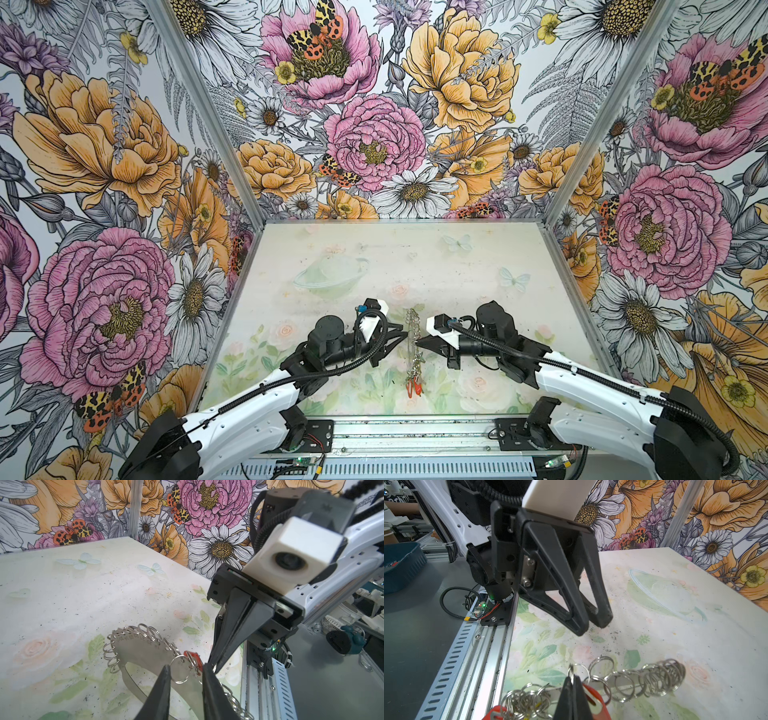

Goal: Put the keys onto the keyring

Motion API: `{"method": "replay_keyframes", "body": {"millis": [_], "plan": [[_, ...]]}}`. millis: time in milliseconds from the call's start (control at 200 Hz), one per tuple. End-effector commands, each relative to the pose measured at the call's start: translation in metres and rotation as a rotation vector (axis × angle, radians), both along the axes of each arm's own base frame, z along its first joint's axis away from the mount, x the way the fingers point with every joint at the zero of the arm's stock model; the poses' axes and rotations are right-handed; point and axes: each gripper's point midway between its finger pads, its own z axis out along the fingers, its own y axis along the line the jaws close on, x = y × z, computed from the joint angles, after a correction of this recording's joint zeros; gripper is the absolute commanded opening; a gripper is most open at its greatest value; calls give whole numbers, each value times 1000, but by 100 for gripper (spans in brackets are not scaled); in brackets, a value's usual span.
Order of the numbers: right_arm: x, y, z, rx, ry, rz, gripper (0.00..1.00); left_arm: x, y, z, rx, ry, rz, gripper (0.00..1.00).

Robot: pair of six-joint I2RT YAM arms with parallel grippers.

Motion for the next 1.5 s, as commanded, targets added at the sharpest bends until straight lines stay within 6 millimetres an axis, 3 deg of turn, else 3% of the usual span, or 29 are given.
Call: {"method": "replay_keyframes", "body": {"millis": [0,215,400,621,1051,1241,1496], "plan": [[7,4,15,21,-73,3,0,3,1,-17,43,172,50,28],[4,6,0,-37,-106,23,0,9,-3,-28,151,395,109,28],[8,6,-7,-66,-134,9,0,3,8,-32,234,545,161,29],[9,6,-10,-77,-154,7,0,-3,6,-34,225,669,177,30],[-3,11,-11,-81,-177,44,0,5,-13,-36,196,747,172,29],[-1,11,-13,-92,-184,34,0,-3,-16,-36,193,776,137,22],[0,11,-16,-100,-186,27,0,-13,-19,-37,186,820,115,23]]}}
